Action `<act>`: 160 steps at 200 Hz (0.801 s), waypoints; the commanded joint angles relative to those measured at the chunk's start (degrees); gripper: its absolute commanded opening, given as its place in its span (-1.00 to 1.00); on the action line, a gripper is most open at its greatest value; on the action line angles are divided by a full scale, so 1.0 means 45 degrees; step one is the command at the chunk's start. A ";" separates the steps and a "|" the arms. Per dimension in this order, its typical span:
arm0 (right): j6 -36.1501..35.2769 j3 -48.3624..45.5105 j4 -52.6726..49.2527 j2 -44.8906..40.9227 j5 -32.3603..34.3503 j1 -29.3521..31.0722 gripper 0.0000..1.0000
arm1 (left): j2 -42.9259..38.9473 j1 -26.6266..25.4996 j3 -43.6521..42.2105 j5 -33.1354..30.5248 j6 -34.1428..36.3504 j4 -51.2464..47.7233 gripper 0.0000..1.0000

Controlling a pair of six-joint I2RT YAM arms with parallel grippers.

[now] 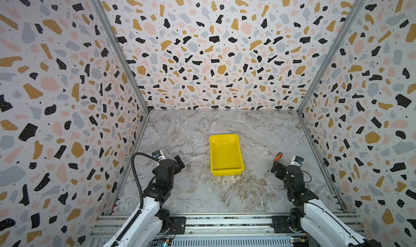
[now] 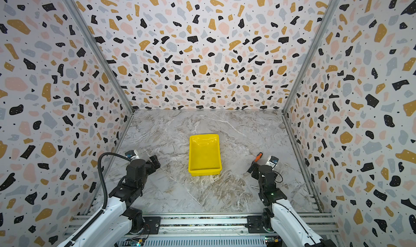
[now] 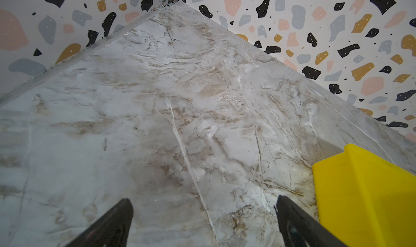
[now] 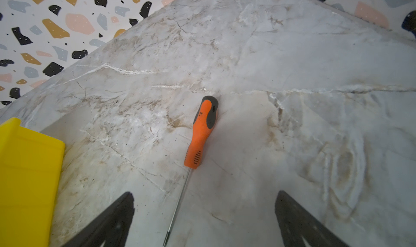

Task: Put the screwdriver in the bin
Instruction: 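Raise the right arm and move the right gripper over the screwdriver handle, then lower the right gripper and close it on the orange screwdriver handle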

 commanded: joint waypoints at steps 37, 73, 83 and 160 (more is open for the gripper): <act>0.0549 0.3048 -0.1857 0.2345 0.0681 -0.0504 0.98 | -0.0236 0.0031 -0.0476 -0.0385 -0.0504 0.0354 1.00; 0.0699 0.5323 -0.3094 0.5016 0.0131 -0.1780 0.98 | -0.0672 0.0029 -0.0519 -0.0330 -0.0436 0.0239 0.99; 0.0944 0.5899 -0.3414 0.5773 -0.0583 -0.2318 0.98 | -0.0839 0.0031 -0.0593 -0.0327 -0.0436 0.0287 0.99; 0.0208 0.9026 -0.5454 0.9434 -0.3354 -0.3119 1.00 | -0.0799 0.0034 -0.0642 -0.0414 -0.0456 0.0374 0.99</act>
